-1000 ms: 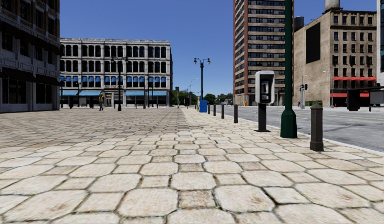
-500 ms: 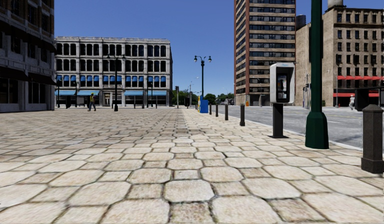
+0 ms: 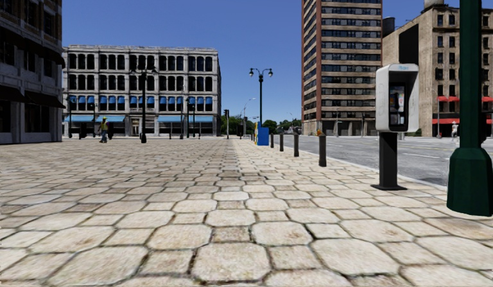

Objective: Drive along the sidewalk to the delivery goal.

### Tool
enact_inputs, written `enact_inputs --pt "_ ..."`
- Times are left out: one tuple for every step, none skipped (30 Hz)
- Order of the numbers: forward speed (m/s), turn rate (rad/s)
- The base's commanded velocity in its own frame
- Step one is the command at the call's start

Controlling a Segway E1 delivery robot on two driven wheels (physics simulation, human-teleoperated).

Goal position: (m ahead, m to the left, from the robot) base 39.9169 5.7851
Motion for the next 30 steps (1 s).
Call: enact_inputs --pt "2.00 0.29" --pt "2.00 0.50" --pt "2.00 0.50" --pt "2.00 0.68" --pt "2.00 0.72" --pt "2.00 0.73" --pt "2.00 0.27" --pt "2.00 0.13" --pt "2.00 0.05" --pt "2.00 0.01" --pt "2.00 0.00" --pt "2.00 0.00" --pt "2.00 0.00" --pt "2.00 0.00" --pt "2.00 0.00" --pt "2.00 0.00" --pt "2.00 0.00" --pt "2.00 0.00" --pt "2.00 0.00" --pt "2.00 0.00" --pt "2.00 0.00" --pt "2.00 0.00" --pt "2.00 0.00" --pt "2.00 0.00" --pt "2.00 0.00" --pt "2.00 0.00" --pt "2.00 0.00" --pt "2.00 0.00" --pt "2.00 0.35" --pt "2.00 0.81"
